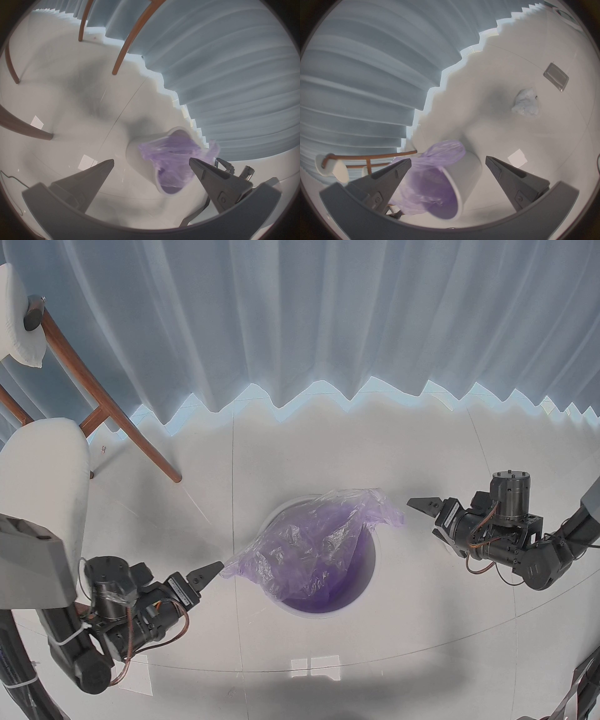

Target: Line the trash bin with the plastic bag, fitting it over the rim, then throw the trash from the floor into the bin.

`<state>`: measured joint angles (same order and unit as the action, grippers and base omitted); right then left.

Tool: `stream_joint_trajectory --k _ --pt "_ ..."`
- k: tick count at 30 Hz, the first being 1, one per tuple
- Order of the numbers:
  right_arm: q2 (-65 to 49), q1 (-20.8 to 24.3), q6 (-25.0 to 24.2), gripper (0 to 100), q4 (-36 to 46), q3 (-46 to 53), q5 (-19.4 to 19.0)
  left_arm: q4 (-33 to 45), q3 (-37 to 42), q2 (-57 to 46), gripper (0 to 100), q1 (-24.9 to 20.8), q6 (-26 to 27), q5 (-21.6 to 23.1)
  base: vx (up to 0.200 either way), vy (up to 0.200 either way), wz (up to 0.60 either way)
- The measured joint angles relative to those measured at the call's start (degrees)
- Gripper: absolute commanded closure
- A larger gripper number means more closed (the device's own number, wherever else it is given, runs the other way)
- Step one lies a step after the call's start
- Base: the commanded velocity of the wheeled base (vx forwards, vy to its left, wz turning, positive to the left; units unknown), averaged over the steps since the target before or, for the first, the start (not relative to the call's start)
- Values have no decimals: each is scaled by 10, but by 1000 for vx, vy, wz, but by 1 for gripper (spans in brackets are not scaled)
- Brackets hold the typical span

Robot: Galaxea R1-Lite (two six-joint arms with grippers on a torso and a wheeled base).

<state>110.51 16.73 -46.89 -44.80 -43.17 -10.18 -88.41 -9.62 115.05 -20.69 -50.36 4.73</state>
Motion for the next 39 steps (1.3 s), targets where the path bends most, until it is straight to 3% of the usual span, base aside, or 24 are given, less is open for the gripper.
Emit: stream_joint_trajectory --k 6,13,23,30,39 --pt "-57 26 -53 0 100 -36 -2 26 53 -144 0 0 -10 -6 0 0 0" --pt "-97 79 -85 0 290 -136 -1 59 81 -320 0 9 -9 -21 0 0 0" --pt "-61 112 -100 0 466 -301 31 185 86 -511 0 95 78 -24 0 0 0" --pt "3 118 -113 0 532 -370 37 196 86 -566 0 148 87 -20 0 0 0" --pt "73 111 -171 0 559 -472 43 198 86 -581 0 164 89 -18 0 0 0"
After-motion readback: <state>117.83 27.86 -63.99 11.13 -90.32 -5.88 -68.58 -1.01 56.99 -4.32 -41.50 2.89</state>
